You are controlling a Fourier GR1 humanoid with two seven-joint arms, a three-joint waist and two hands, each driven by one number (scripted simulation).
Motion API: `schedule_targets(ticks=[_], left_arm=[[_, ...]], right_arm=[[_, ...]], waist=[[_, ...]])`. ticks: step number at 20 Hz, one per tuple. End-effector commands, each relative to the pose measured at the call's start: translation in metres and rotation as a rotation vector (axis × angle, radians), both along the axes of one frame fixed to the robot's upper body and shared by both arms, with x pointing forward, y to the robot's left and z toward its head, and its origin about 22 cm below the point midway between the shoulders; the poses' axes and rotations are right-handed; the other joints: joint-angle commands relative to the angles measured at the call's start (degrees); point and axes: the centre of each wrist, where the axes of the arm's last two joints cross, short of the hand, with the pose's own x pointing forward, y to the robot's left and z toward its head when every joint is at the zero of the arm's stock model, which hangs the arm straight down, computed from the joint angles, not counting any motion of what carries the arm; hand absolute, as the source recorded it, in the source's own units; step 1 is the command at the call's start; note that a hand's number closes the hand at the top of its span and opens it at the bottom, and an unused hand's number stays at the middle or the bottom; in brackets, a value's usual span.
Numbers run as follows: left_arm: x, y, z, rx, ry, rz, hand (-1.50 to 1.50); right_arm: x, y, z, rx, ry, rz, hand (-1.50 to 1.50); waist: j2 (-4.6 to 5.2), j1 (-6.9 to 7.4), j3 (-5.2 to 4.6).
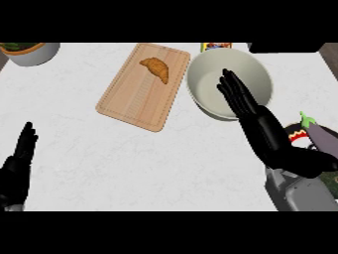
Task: Pick the squash from the plate and place it in the bowl
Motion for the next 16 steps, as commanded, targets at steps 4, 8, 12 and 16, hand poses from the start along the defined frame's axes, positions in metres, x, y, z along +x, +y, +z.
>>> schedule_targets(ticks=[4, 8, 12, 16], left_arm=[[0.025, -0.044, 0.027, -0.115, -0.098, -0.158, 0.0], [0.029, -0.06, 0.028, -0.179, -0.1, -0.177, 0.0], [0.039, -0.071, 0.042, -0.233, -0.093, -0.21, 0.0], [0.042, -0.105, 0.043, -0.259, -0.098, -0.281, 0.0]], right_arm=[[-0.03, -0.088, -0.038, -0.274, 0.195, -0.202, 1.5], [-0.031, -0.162, -0.033, -0.61, 0.079, -0.66, 1.5], [-0.077, -0.147, -0.066, -0.22, -0.05, -0.838, -1.5], [-0.125, -0.151, -0.07, -0.212, -0.212, -0.883, -1.5]], waist=[[2.53, -2.38, -0.19], [1.71, -8.5, -0.53], [1.97, -6.11, 0.11], [2.41, -3.09, -0.14]])
